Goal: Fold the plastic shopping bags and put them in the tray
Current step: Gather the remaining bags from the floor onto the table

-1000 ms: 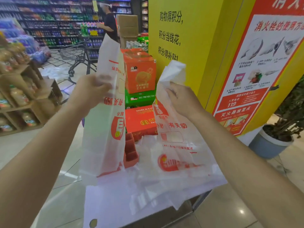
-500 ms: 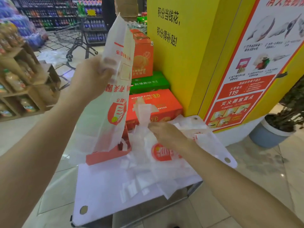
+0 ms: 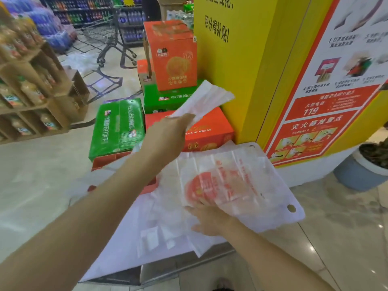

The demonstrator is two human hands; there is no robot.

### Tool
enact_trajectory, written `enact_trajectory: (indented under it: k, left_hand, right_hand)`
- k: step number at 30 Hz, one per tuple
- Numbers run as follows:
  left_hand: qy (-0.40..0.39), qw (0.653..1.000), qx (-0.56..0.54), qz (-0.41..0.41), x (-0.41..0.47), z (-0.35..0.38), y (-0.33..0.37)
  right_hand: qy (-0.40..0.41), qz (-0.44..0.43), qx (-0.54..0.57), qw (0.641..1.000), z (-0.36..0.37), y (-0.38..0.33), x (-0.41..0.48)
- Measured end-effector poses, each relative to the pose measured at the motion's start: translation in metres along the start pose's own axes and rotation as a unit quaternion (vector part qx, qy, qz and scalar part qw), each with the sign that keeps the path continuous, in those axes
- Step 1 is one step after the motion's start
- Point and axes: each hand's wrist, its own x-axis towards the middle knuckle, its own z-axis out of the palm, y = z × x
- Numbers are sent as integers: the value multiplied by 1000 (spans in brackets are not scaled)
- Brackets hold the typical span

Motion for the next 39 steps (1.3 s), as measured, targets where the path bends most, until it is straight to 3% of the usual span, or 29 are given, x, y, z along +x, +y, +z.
enact_trajectory:
  k: [3,6,10,12,15,20,23,30,34,39]
  left_hand:
    - [-63,998,-26,1,-10,52,15]
    - [-114,993,-35,2,-28,101,30]
    - [-176,983,-58,4,-49,155,41]
    - [-187,980,-75,8,-60,176,47]
    - [-183,979,-91,21,-74,208,49]
    - [-213,972,-98,11,-95,250,45]
    - [-206,973,-105,12,-108,271,38]
    - [-84,989,-77,99,-150,325,24]
    - [-1,992,-57,117,-164,349,27]
    - [-16,993,-59,99,-166,346,29]
  right_hand:
    - [40,27,161,986,-7,21,-10]
    - [163,114,319,927,-23,39,-22]
    - [296,238,424,822,-32,84,-38]
    - [325,270,418,804,-26,101,-43]
    - [380,271,344,815,-31,103,-50]
    - [363,211,201,885,-16,115,-51]
    - [338,139,212,906,1,129,-47]
    - [326,62,294,896,31,156,-51]
    - [305,4,261,916,45,175,-52]
    - [309,-13,182,934,52,187,-61]
